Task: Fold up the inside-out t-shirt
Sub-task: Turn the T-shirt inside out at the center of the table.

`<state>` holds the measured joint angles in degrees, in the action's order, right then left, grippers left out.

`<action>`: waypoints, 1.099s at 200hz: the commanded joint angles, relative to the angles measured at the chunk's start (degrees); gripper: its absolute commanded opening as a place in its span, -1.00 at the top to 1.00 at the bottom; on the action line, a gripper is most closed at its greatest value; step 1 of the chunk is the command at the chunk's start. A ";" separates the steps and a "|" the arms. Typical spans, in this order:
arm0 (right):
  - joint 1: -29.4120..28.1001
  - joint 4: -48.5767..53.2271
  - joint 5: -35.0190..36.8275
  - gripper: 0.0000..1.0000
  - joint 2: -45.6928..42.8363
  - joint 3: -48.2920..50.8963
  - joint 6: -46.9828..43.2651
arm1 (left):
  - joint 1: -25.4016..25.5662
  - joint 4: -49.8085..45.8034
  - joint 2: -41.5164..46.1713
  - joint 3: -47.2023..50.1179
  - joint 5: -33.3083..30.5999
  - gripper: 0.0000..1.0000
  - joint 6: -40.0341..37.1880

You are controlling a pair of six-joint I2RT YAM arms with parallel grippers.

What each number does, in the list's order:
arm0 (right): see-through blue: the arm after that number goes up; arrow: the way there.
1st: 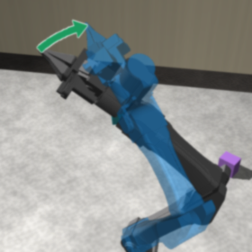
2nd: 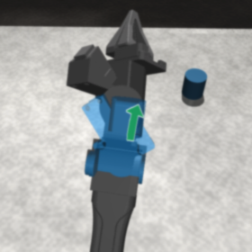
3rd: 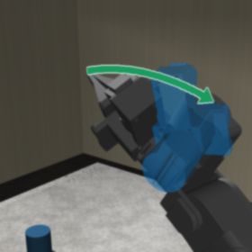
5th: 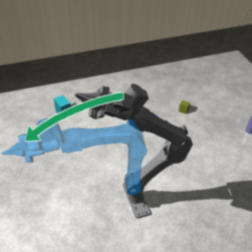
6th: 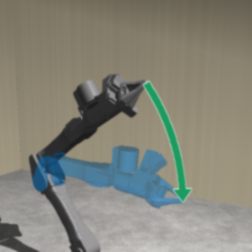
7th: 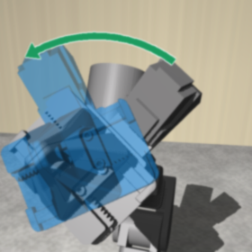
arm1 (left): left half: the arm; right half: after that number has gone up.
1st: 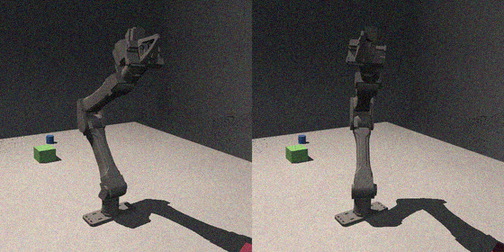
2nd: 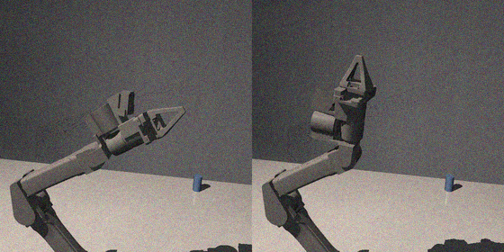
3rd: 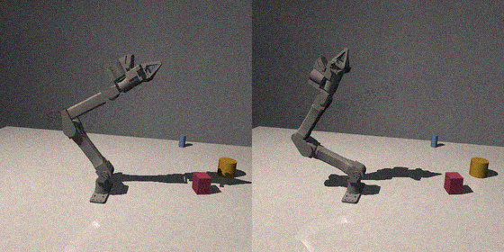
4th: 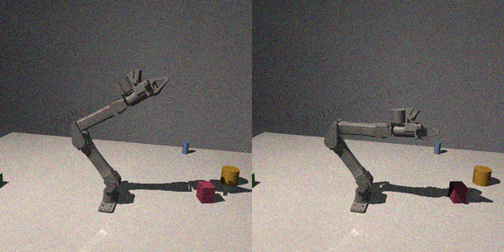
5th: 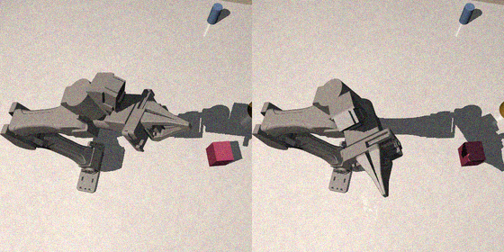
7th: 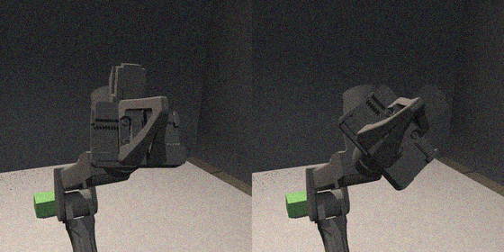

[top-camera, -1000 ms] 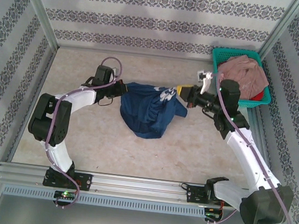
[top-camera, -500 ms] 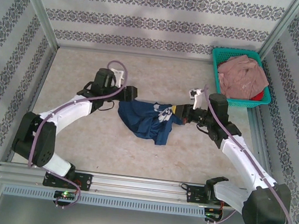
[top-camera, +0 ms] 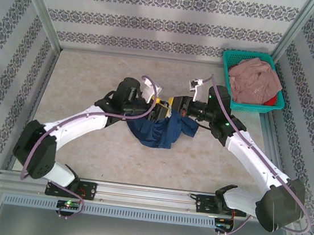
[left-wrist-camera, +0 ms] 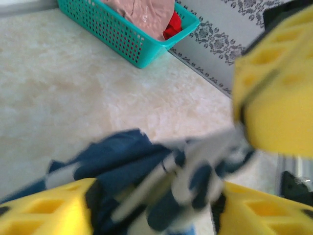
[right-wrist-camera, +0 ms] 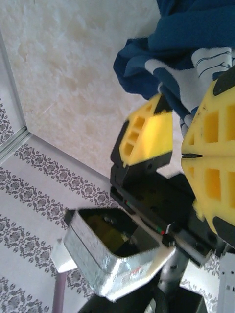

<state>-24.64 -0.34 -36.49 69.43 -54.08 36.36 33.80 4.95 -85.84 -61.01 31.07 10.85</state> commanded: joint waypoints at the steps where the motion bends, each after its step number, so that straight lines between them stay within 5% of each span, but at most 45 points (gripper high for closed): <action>1: -0.89 -3.31 0.89 1.00 0.44 -1.65 3.34 | 0.70 5.65 -2.76 -2.48 -0.76 0.03 1.51; 38: 1.36 -0.81 2.48 1.00 -1.75 -0.11 2.47 | -0.71 8.98 -3.01 -2.56 0.40 0.99 4.18; 44: 2.12 1.16 3.56 0.96 -2.93 0.22 1.08 | -1.36 9.78 -2.48 -1.67 0.39 1.00 4.79; 72: 0.83 12.88 17.91 -0.01 -9.36 3.97 -8.87 | -3.89 13.05 0.68 1.29 1.95 1.00 7.31; 96: -4.09 11.74 24.83 -0.39 -9.56 8.81 -10.58 | -4.00 12.80 1.73 0.91 2.94 1.00 7.54; 116: -8.02 8.74 27.06 -0.43 -5.18 8.82 -10.75 | -4.01 12.67 1.98 0.38 3.56 1.00 7.95; 140: -9.76 6.60 26.63 -0.36 1.43 5.54 -11.04 | -3.97 11.49 2.63 -0.14 3.32 1.00 7.41; 168: -4.96 9.34 26.59 0.38 1.98 4.77 -11.74 | -5.24 9.38 4.78 -0.08 2.96 1.00 6.94; 194: 3.43 11.50 23.57 0.77 -0.39 8.82 -11.29 | -10.09 14.36 7.08 1.11 8.00 1.00 16.94; 220: 7.60 11.20 22.48 0.85 -0.81 12.02 -9.16 | -12.51 16.53 8.33 0.04 10.74 1.00 24.18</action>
<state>-19.44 8.91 -12.88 69.19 -45.10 25.61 23.51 14.41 -80.27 -59.61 37.21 25.65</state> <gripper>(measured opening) 0.082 0.052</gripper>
